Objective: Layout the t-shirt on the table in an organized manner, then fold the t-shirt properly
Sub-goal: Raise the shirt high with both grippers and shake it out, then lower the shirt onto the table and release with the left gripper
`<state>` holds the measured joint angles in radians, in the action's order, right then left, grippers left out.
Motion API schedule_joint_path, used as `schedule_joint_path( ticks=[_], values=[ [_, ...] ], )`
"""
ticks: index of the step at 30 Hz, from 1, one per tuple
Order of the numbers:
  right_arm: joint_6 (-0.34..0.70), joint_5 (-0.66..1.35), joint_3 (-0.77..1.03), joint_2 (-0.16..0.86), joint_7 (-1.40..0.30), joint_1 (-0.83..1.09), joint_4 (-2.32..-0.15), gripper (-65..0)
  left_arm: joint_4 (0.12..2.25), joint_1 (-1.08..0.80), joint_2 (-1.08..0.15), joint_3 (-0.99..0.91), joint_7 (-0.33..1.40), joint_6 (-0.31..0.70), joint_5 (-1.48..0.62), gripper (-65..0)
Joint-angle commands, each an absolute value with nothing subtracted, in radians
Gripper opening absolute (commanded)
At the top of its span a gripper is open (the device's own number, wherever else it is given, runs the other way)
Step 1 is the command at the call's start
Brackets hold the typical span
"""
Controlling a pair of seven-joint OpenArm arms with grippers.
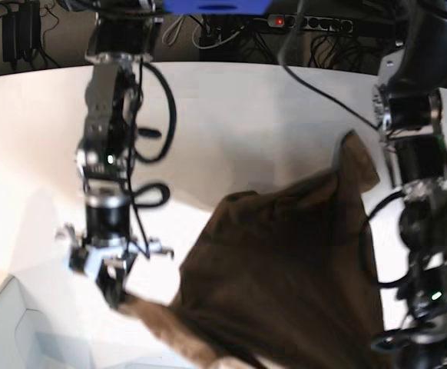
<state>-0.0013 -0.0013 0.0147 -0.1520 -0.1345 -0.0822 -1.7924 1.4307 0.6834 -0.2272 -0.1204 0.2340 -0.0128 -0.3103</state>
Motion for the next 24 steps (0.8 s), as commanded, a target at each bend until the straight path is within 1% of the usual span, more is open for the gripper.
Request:
schedule_joint_path(
  ticks=[1, 6, 9, 12, 14, 17, 19, 21, 24],
  values=[
    [0.001, -0.002, 0.004, -0.157, -0.097, -0.074, -1.822, -65.0, 1.388, 0.757, -0.202, -0.087, 0.214, -0.013, -0.311, -64.1],
    [0.001, -0.002, 0.002, -0.157, -0.097, 0.101, -1.89, -65.0, 1.107, 0.869, -0.051, 0.079, 0.067, -0.013, -0.311, -64.1],
    [0.001, -0.002, 0.004, -0.157, -0.097, 0.165, -1.911, -65.0, 0.926, 0.94, 0.031, 0.199, -0.007, -0.007, -0.311, -64.0],
    [0.001, -0.002, 0.01, -0.157, -0.097, 0.208, -1.913, -65.0, 0.799, 0.974, 0.097, 0.292, -0.048, -0.007, -0.311, -62.9],
    [0.001, -0.002, 0.012, -0.157, -0.097, 0.232, -1.914, -65.0, 0.739, 0.987, 0.13, 0.338, -0.051, -0.007, -0.311, -57.5],
    [0.001, -0.002, 0.012, -0.157, -0.097, 0.245, -1.914, -65.0, 0.651, 1.012, 0.157, 0.424, -0.051, -0.007, -0.311, -42.8],
    [0.001, -0.002, 0.012, -0.157, -0.097, 0.245, -1.914, -65.0, 0.633, 1.012, 0.157, 0.493, -0.051, -0.007, -0.311, -34.6],
    [0.001, -0.002, 0.012, -0.157, -0.097, 0.246, -1.914, -65.0, 0.633, 1.01, 0.157, 0.544, -0.051, -0.012, -0.311, -28.3],
    [0.001, -0.004, 0.027, -0.157, -0.099, 0.24, -1.911, -65.0, 0.657, 1.0, 0.125, 0.549, -0.05, -0.012, -0.317, -23.0]
  ],
)
